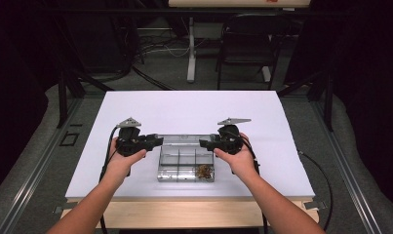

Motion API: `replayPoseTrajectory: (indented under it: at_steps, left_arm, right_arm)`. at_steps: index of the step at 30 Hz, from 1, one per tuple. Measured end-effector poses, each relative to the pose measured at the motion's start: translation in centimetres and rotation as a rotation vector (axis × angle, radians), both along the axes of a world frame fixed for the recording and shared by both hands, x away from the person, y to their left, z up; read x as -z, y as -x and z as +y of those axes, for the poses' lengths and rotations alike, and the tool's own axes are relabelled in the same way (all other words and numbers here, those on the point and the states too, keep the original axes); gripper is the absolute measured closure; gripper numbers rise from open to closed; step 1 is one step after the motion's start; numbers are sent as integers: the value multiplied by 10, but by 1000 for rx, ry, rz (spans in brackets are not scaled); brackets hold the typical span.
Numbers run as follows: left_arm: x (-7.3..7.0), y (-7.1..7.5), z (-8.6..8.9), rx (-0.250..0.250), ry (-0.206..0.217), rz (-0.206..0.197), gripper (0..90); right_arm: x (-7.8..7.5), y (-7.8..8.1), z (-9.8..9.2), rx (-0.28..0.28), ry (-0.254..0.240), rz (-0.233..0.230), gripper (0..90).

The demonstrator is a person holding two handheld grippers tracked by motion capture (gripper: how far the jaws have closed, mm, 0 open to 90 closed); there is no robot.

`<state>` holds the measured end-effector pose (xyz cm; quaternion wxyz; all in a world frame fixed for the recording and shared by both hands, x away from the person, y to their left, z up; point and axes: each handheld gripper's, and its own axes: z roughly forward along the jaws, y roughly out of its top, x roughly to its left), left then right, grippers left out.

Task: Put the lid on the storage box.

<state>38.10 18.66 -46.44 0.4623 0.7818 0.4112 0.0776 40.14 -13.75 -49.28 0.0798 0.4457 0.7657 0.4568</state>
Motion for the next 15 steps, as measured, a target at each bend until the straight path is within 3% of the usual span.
replayPoseTrajectory:
  at_steps: [15]
  left_arm:
    - [-6,15,4,-3,3,-35,739]
  right_arm:
    - [2,4,-2,0,-11,-8,419]
